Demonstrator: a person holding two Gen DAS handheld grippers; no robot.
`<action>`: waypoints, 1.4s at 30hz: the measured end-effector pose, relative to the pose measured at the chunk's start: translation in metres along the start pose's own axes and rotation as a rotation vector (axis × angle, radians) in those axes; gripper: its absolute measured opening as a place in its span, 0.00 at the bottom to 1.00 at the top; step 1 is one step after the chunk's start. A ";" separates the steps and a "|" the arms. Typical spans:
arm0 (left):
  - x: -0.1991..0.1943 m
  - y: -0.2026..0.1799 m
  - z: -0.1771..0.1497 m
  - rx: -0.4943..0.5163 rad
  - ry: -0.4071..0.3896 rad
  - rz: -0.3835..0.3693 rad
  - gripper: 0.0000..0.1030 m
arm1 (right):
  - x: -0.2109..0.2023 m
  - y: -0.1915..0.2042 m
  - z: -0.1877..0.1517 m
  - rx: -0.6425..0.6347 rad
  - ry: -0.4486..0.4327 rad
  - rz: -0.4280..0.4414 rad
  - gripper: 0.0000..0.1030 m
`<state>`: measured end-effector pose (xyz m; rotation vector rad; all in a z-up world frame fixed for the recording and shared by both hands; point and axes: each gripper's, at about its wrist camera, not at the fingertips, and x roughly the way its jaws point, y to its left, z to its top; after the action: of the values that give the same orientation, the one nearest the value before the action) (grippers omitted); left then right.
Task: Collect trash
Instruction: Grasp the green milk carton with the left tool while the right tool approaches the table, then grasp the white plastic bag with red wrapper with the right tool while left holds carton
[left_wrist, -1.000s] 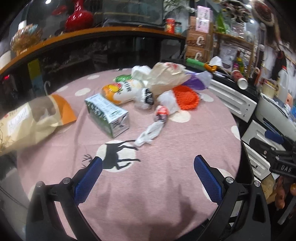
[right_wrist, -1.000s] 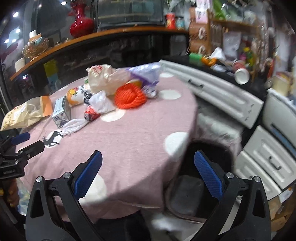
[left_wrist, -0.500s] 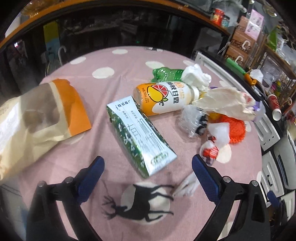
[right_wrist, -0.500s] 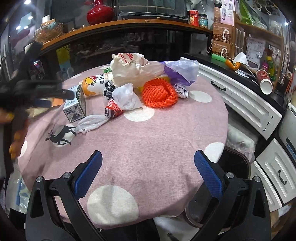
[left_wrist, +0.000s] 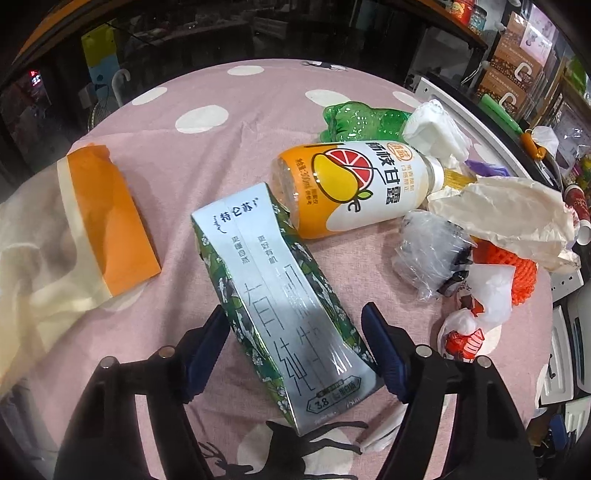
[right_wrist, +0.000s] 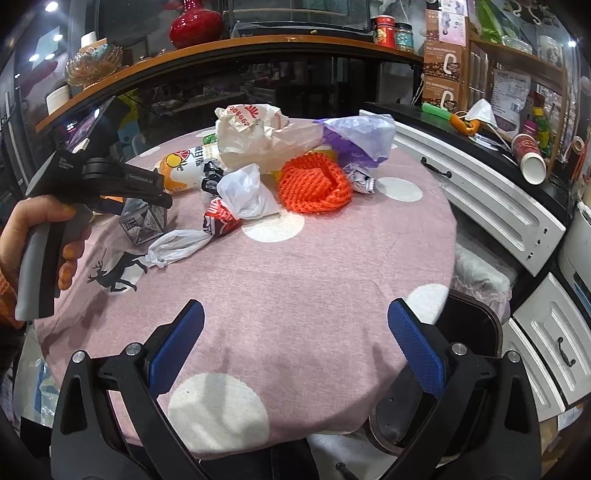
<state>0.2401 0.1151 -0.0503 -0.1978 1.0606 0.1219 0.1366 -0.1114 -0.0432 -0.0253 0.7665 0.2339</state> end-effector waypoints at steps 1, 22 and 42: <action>0.001 0.000 0.001 -0.002 -0.009 -0.008 0.64 | 0.002 0.001 0.002 0.001 0.002 0.003 0.95; -0.049 0.017 -0.053 -0.015 -0.229 -0.048 0.49 | 0.104 0.067 0.067 0.135 0.165 0.096 0.81; -0.060 0.011 -0.078 0.006 -0.290 -0.110 0.49 | 0.091 0.059 0.053 0.093 0.157 0.096 0.06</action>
<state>0.1425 0.1082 -0.0363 -0.2247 0.7594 0.0462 0.2231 -0.0299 -0.0639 0.0826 0.9356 0.2897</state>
